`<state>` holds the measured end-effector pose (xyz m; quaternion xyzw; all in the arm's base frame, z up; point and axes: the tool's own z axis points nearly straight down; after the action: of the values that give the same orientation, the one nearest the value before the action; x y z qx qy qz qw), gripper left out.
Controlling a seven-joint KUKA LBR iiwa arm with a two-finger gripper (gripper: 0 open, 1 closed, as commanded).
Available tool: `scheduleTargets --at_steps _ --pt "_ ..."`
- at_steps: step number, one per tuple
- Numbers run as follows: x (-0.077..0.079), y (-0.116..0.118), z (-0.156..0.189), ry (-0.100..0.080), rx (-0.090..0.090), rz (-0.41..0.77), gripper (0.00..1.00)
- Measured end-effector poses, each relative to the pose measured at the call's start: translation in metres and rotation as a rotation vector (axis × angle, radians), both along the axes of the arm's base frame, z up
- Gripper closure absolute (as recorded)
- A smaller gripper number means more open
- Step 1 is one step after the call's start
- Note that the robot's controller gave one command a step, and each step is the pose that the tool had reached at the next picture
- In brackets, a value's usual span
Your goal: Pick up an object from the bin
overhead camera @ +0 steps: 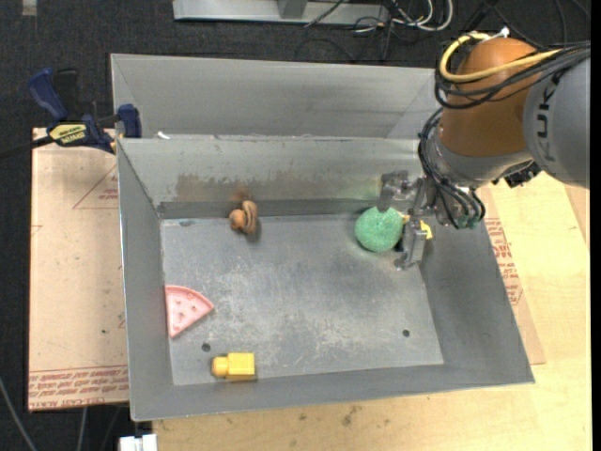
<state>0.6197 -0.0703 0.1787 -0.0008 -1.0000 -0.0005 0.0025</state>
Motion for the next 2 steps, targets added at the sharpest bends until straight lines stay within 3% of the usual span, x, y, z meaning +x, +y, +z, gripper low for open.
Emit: scheduleTargets --at_steps 1,2 --pt "0.001 0.0 0.005 -0.007 -0.001 0.001 0.0" --pt "0.01 -0.003 -0.032 -0.013 -0.001 0.04 0.0"
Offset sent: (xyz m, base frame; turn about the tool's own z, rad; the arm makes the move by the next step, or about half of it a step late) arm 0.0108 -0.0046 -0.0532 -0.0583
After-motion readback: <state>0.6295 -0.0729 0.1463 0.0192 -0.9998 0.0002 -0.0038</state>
